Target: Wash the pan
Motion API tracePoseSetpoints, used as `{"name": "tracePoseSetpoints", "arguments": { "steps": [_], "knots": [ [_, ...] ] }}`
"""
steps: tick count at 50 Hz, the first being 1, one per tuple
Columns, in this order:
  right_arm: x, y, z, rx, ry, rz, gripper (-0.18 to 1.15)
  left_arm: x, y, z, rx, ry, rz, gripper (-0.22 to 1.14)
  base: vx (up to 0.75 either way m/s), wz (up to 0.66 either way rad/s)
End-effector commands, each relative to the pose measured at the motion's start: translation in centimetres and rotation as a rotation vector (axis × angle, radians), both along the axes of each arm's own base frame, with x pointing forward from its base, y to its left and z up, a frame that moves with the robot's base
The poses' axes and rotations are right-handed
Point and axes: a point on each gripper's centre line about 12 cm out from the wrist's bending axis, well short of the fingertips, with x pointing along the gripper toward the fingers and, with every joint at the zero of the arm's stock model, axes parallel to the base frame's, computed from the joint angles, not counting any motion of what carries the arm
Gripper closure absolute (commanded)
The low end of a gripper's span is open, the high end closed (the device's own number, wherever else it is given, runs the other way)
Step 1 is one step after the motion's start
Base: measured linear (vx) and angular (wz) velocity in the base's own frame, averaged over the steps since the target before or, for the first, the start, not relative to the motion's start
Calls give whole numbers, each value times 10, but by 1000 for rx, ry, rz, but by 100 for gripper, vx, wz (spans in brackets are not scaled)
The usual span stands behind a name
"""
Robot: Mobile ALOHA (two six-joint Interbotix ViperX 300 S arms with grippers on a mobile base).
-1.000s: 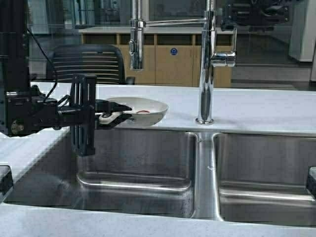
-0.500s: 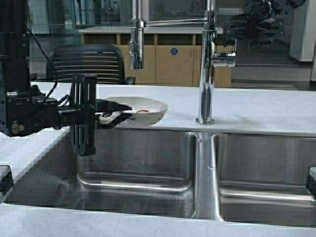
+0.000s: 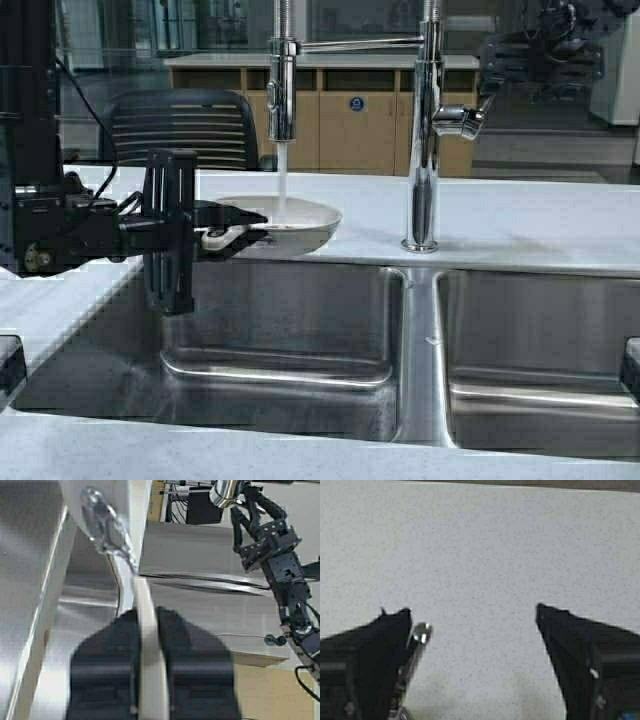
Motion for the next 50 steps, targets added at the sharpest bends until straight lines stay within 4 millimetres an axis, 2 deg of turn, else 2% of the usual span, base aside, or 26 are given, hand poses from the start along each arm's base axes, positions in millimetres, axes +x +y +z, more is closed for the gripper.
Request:
{"name": "tracePoseSetpoints", "arguments": {
  "steps": [1, 5, 9, 14, 17, 21, 25, 31, 33, 35, 41, 50],
  "knots": [
    [-6, -37, 54, -3, -121, -76, -7, 6, -2, 12, -19, -63, 0, 89, 0, 0],
    [-10, -38, 70, -5, -158, -77, -7, 5, -3, 12, -19, -62, -1, 89, 0, 0],
    [-18, -40, 77, -10, -167, -81, -7, 6, -2, 12, -19, -63, 0, 89, 0, 0],
    [-25, -46, 65, -7, -140, -96, -6, 6, -2, 12, -19, -63, 2, 89, 0, 0],
    [-28, -48, 50, -2, -110, -103, -5, 6, -3, 12, -18, -62, 0, 89, 0, 0],
    [-26, -48, 34, -2, -78, -102, 5, 6, -3, 12, -18, -62, 0, 89, 0, 0],
    [-23, -42, 23, 7, -55, -91, 31, 6, -3, 12, -19, -63, 0, 89, -1, -2],
    [-17, -20, 14, 2, -38, -42, 96, 5, -2, 12, -18, -62, 2, 89, 0, 0],
    [-15, -12, 13, 5, -41, -27, 108, 5, -2, 12, -18, -62, 2, 89, 0, 0],
    [-11, -3, 15, 2, -48, -5, 107, 5, -2, 12, -18, -62, 0, 89, 0, 0],
    [0, 28, 19, 1, -64, 57, 85, 5, -2, 12, -18, -62, 0, 89, 0, 0],
    [13, 70, 33, 4, -84, 136, 92, 5, -2, 12, -18, -62, 0, 89, 0, 0]
  ]
}}
